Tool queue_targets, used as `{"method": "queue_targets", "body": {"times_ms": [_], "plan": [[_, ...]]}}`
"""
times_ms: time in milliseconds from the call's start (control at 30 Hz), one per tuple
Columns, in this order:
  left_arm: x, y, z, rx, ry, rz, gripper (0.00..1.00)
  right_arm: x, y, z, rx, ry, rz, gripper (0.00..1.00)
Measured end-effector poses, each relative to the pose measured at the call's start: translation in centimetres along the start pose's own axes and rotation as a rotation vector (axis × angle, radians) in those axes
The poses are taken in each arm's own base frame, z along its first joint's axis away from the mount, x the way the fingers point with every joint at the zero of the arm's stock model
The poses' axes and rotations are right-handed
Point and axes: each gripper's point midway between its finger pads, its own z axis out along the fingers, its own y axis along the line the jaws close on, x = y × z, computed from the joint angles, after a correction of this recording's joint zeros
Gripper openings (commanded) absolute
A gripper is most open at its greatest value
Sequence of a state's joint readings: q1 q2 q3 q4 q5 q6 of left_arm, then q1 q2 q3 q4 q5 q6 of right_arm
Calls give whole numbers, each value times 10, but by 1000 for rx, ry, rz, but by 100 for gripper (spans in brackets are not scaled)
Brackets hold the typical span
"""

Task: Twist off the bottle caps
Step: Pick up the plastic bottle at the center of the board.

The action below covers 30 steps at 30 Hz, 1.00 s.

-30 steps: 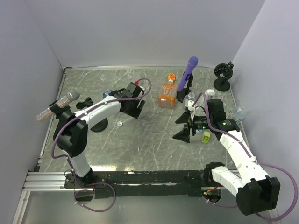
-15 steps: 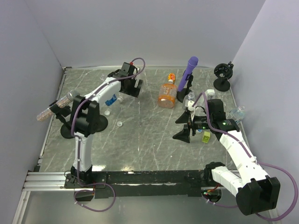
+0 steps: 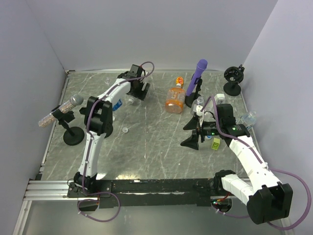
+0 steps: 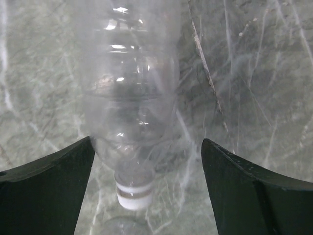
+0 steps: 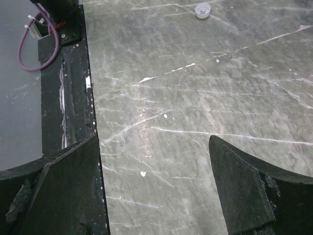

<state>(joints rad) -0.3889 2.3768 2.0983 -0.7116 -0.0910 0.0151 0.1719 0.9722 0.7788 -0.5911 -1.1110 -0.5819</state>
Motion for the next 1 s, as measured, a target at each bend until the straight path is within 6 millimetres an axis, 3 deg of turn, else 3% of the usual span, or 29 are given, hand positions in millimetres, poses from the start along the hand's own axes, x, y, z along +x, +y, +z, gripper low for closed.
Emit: {"method": "queue_targets", "body": {"times_ms": [100,267,467,667,833,1000], "plan": [[7,-2,12,3,24,2,88,0,0,0,0,1,1,99],[10,-3,20,6,36,-22,72,1,-1,1,-2,4,5,99],[6,-4,23,5,21,-72,39,2,-1,1,-3,6,8,99],[2,-8,22,26,-6,-112,30,3,-1,1,-3,8,4,99],[1,-18,-10,96,-29,-139,29,3,-2,1,-2,10,0,99],[-25,-37,-83,201,-145,-131,28,4,-1,0,-5,11,-21,99]]}}
